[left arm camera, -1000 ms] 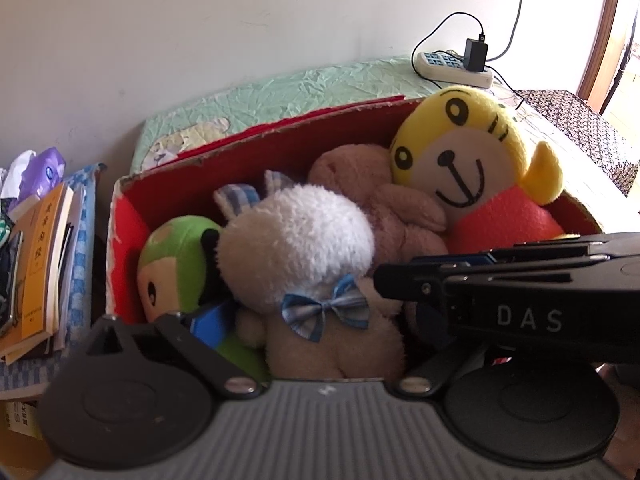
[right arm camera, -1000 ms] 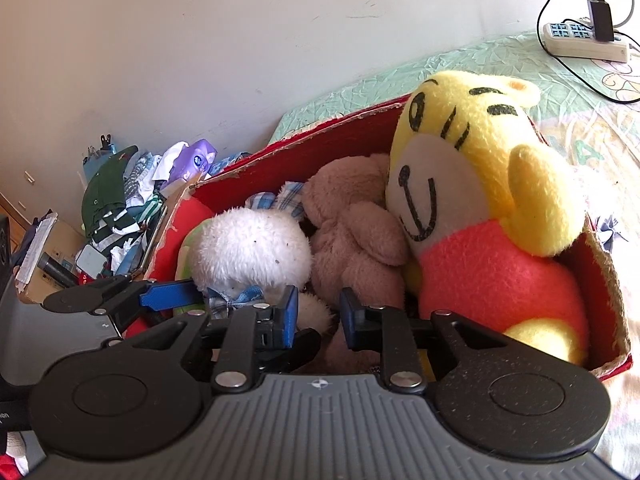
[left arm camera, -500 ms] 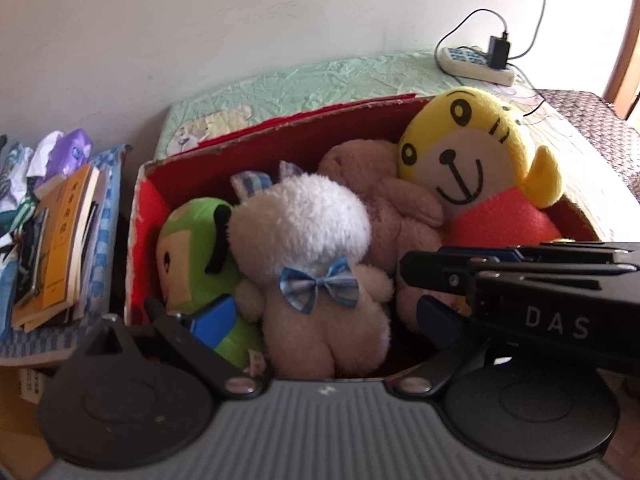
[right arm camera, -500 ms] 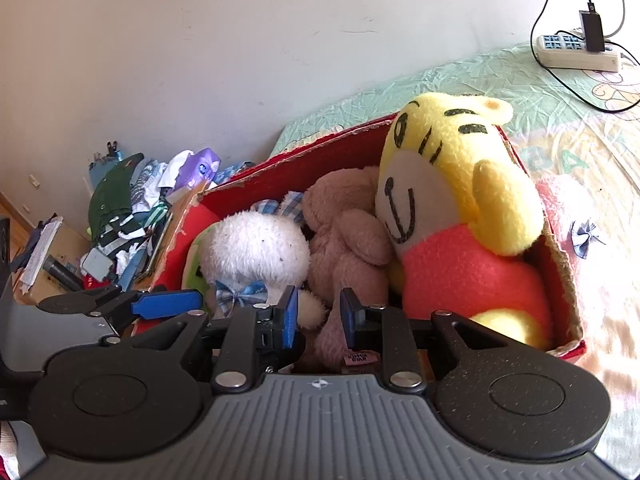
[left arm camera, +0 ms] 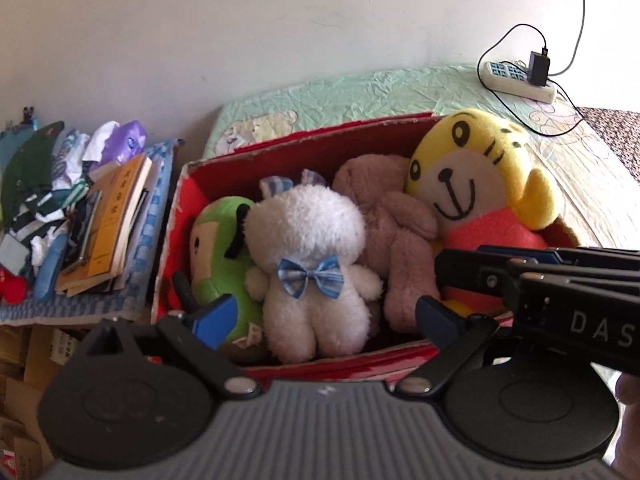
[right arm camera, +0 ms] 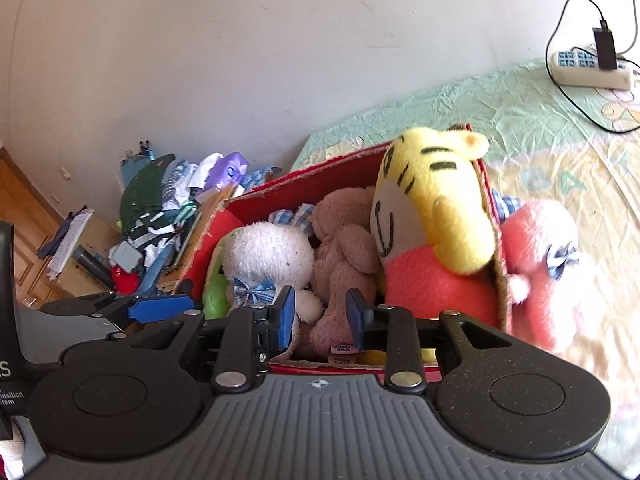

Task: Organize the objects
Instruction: 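Open the right gripper and raise it out of the red box, then move the right gripper to the pink bunny plush beside the box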

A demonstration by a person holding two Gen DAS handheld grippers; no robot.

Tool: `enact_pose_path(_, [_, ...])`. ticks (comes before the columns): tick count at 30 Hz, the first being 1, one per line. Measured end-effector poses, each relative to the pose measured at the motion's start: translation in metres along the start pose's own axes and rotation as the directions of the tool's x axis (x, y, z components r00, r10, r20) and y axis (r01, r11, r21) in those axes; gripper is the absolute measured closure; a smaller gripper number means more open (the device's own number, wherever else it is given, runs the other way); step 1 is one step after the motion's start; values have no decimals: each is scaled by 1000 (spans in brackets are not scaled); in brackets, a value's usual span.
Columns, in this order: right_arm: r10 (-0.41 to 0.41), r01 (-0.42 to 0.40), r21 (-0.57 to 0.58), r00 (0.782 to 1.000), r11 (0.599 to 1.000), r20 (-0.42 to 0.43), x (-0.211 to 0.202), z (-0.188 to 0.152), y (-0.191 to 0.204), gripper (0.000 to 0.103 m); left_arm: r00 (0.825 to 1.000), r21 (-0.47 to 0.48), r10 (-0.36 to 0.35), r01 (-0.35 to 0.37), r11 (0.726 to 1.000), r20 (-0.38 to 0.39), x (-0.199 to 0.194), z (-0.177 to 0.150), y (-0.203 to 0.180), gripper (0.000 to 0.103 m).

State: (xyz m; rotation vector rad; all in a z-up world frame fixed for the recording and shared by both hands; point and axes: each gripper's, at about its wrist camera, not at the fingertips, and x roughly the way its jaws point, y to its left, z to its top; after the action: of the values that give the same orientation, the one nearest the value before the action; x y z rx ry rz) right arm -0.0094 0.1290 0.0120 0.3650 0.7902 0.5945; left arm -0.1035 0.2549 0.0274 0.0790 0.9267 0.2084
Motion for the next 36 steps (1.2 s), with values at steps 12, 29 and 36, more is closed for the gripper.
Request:
enact_pose_path(12, [75, -76, -56, 997, 996, -15, -31, 8, -14, 71, 998, -33, 56, -56, 998, 0, -28, -1, -32, 7])
enact_pose_path(29, [135, -139, -133, 990, 981, -43, -68, -4, -44, 70, 998, -55, -43, 41, 998, -44, -39, -22, -92, 11])
enact_pose_path(36, [92, -96, -86, 994, 992, -55, -78, -14, -81, 69, 984, -42, -160, 157, 987, -79, -22, -33, -123, 15])
